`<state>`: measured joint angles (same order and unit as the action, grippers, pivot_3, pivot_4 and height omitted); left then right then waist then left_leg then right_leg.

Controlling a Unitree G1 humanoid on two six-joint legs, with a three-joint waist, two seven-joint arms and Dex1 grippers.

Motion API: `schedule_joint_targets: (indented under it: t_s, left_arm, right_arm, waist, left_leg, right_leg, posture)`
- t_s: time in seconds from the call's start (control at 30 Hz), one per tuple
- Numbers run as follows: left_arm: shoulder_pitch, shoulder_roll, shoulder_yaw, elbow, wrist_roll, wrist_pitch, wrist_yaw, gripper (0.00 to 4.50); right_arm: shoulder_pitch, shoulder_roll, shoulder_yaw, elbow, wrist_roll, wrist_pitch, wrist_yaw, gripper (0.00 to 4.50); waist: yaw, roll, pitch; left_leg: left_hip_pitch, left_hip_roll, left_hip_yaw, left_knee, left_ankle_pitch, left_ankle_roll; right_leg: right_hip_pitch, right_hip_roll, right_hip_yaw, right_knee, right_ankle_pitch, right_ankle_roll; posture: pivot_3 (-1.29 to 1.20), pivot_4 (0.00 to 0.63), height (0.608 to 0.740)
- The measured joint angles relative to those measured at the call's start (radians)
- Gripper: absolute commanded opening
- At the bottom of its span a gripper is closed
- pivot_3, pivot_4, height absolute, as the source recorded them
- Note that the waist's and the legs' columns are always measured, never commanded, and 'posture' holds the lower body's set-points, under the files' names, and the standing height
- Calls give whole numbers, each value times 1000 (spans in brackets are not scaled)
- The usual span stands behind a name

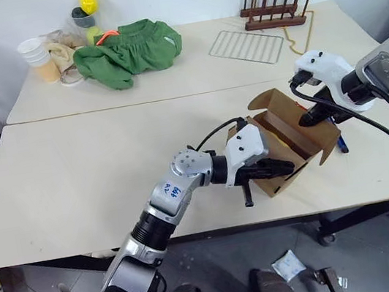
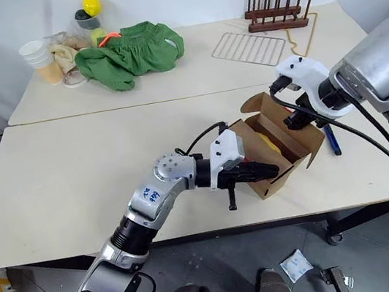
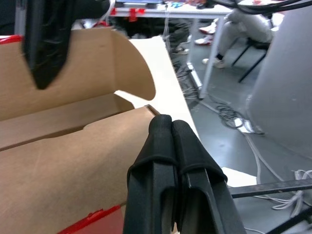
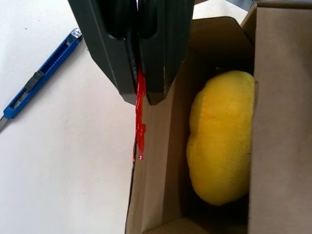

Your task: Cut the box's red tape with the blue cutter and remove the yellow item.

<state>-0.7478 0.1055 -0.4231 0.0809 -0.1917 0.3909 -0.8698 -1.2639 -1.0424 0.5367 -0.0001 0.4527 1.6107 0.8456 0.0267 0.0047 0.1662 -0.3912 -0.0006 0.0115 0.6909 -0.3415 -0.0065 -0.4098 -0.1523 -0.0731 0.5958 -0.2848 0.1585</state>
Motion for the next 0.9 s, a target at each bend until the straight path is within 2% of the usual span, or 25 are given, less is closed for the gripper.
schedule_joint_targets:
  t_s: [0.23,0.5,0.67,0.9]
  left_arm:
    - [12,27,-8,-68,14,61,24,0]
    - [46,93,8,-165,7,157,28,0]
    - [77,118,22,-210,-2,182,31,0]
    - [97,134,45,-238,-11,221,51,0]
  right_arm:
    - [6,-6,-18,0,13,0,-2,34]
    - [6,-81,-12,0,23,-24,59,34]
    - [16,-129,20,14,12,-89,122,34]
    - [68,-134,46,99,-54,-176,171,34]
  waist:
    - [-1,0,0]
    - [0,0,0]
    - [0,0,0]
    - [0,0,0]
  left_leg:
    - [0,0,0,2,0,0]
    - [1,0,0,3,0,0]
    - [1,0,0,4,0,1]
    - [2,0,0,6,-1,1]
  right_leg:
    - [0,0,1,2,0,0]
    - [1,0,1,3,0,0]
    - [2,0,2,4,0,0]
    - [3,0,2,5,0,0]
  posture:
    - [0,150,740]
    - [0,150,740]
    - [0,150,740]
    - [0,150,740]
